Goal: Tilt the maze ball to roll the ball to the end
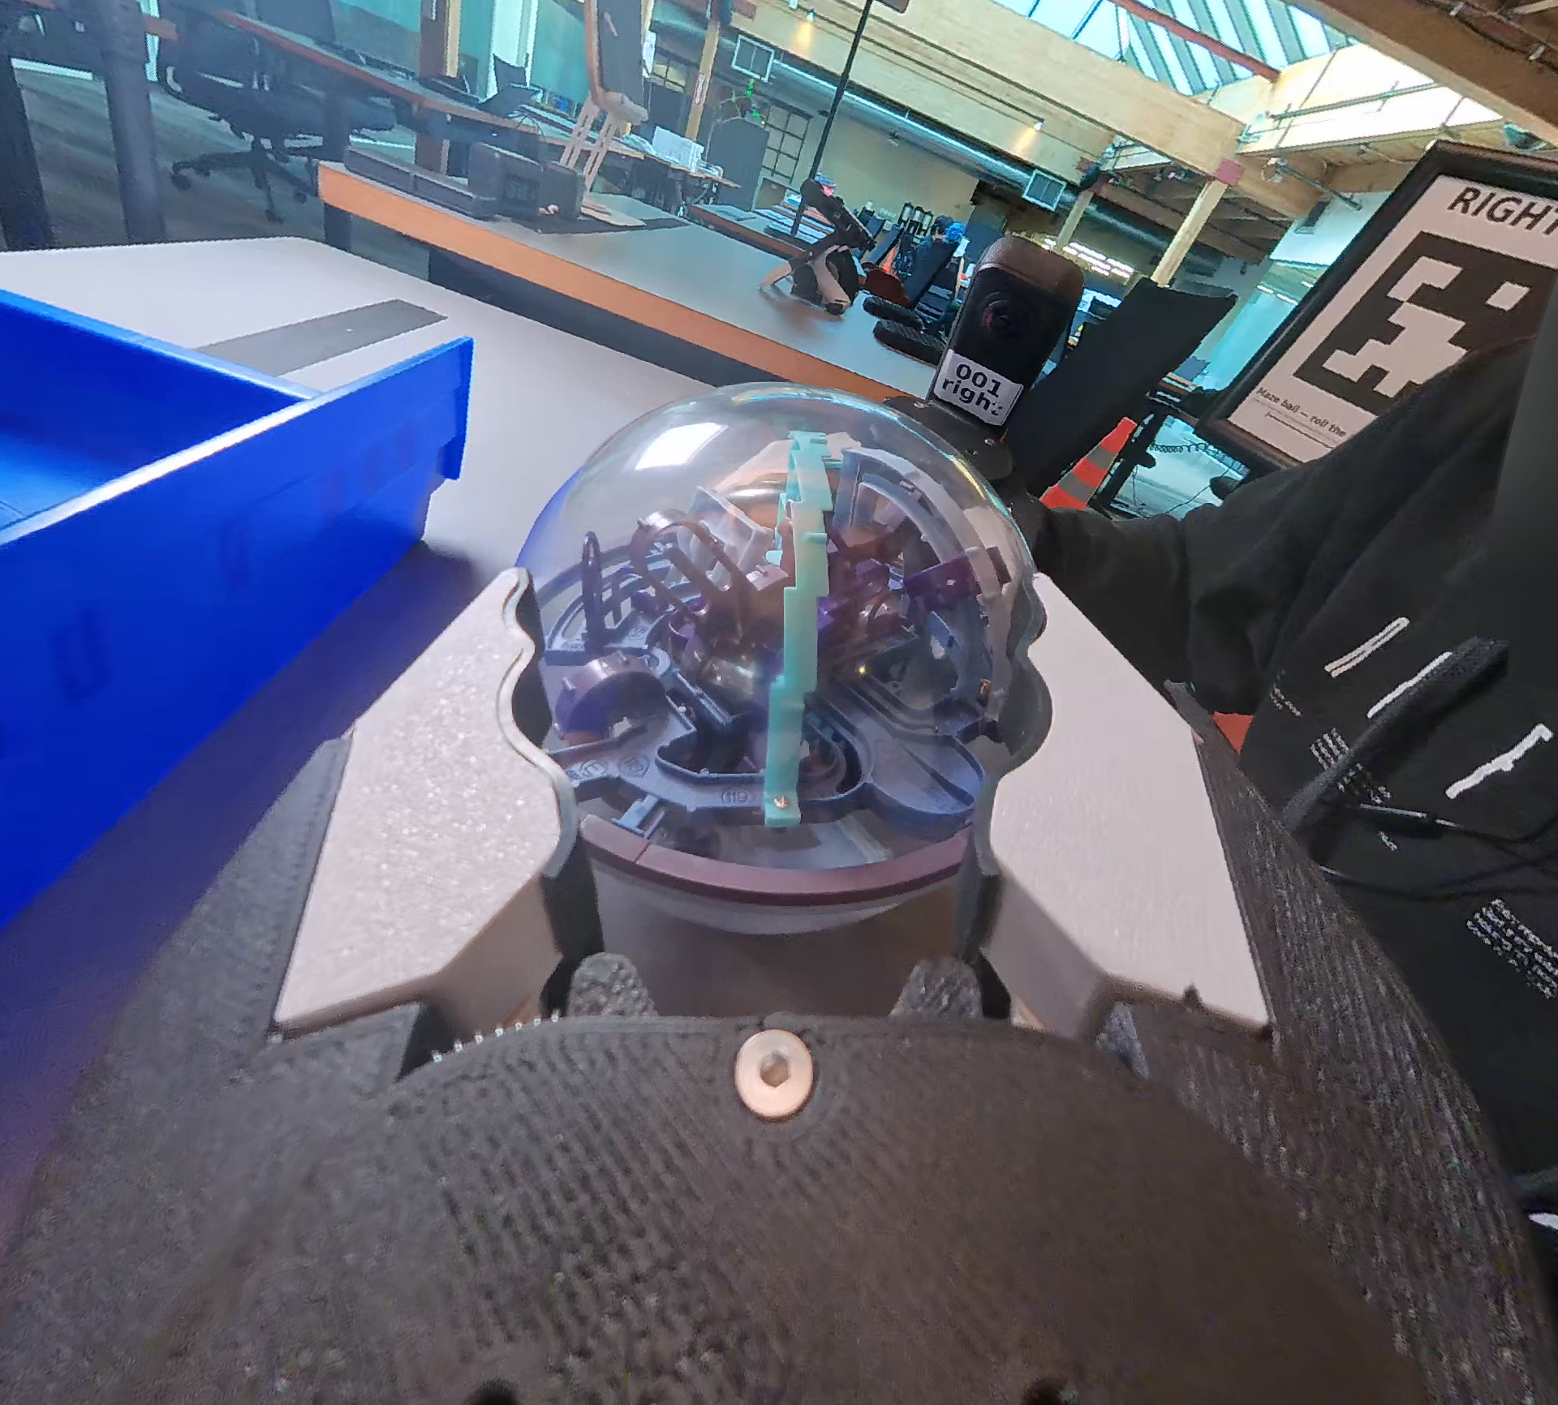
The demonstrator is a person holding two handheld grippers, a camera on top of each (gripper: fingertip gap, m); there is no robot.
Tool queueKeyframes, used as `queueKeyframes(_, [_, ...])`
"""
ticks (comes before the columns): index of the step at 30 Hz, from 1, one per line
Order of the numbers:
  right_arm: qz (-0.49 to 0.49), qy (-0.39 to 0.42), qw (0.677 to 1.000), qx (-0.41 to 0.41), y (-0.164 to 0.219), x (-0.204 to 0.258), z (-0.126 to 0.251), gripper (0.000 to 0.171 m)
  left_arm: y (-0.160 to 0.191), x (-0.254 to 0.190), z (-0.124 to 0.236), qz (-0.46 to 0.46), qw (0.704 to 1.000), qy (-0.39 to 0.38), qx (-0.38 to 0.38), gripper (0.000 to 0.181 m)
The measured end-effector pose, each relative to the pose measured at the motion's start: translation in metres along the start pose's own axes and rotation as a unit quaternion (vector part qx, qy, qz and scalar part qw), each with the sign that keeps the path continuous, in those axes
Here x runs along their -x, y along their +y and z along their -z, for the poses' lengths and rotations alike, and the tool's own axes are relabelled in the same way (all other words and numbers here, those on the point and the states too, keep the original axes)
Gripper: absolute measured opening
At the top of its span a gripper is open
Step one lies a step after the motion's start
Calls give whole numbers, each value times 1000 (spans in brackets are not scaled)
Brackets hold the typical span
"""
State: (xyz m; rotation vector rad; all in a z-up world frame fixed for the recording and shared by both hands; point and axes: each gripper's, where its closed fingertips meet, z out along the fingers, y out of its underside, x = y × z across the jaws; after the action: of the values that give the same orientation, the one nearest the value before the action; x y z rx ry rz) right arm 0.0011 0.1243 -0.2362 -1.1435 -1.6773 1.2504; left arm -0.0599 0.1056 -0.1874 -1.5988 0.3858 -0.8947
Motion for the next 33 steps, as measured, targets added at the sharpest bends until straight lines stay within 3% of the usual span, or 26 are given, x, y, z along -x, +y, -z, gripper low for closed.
queueKeyframes(10, [4, 5, 1000, -12, -6, 1, -2, 120, 2, 4, 7, 20, 999, 24, -14, 109])
queueKeyframes(16, [13, 41, 999, -32, -16, -8, -2, 118, 6, 28, 19, 168, 985, 40, -24, 101])
queueKeyframes(18, [29, 50, 998, -22, -14, -9, -5, 120, 4, 28, 26, 154, 986, 54, -18, 94])
queueKeyframes(21, [35, 52, 998, -23, -17, -10, -8, 120, -25, 29, 38, 91, 993, 44, -59, 103])
queueKeyframes(24, [39, 47, 998, -21, -20, -13, -14, 120, -26, 18, 27, -45, 999, 25, 2, 118])
queueKeyframes(26, [38, 34, 999, -19, -24, -14, -19, 118, -19, 10, 15, -90, 994, 45, 43, 125])
queueKeyframes(29, [14, 16, 1000, -11, -32, -19, -26, 116, -12, 14, 10, -66, 994, 66, 48, 133])
queueKeyframes(33, [-13, -2, 1000, -12, -48, -16, -35, 115, -2, 26, 23, -11, 998, 58, 37, 125])
